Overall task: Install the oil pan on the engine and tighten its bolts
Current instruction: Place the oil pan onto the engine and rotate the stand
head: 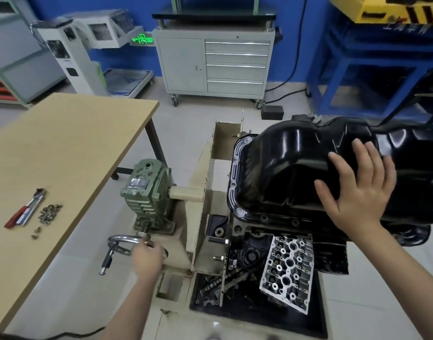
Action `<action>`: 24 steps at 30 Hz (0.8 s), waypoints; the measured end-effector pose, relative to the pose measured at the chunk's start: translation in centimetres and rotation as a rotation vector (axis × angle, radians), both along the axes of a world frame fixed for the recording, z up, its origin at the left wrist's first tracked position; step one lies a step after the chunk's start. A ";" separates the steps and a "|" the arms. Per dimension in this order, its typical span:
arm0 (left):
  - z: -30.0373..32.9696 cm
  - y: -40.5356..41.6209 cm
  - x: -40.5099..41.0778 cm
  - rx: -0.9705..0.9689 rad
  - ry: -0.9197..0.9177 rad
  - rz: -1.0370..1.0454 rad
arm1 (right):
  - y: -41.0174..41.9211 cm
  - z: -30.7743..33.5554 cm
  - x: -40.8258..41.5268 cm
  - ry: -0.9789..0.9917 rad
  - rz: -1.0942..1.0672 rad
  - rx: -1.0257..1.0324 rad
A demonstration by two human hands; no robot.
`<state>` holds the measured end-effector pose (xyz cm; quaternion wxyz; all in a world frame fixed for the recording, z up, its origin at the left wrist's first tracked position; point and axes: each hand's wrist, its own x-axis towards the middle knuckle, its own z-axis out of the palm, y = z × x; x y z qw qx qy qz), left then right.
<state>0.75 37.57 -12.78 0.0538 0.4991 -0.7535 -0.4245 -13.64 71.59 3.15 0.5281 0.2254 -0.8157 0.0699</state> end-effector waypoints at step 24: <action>-1.4 -4.2 2.9 0.039 -0.153 -0.128 | -0.4 0.1 -0.1 -0.046 -0.065 0.001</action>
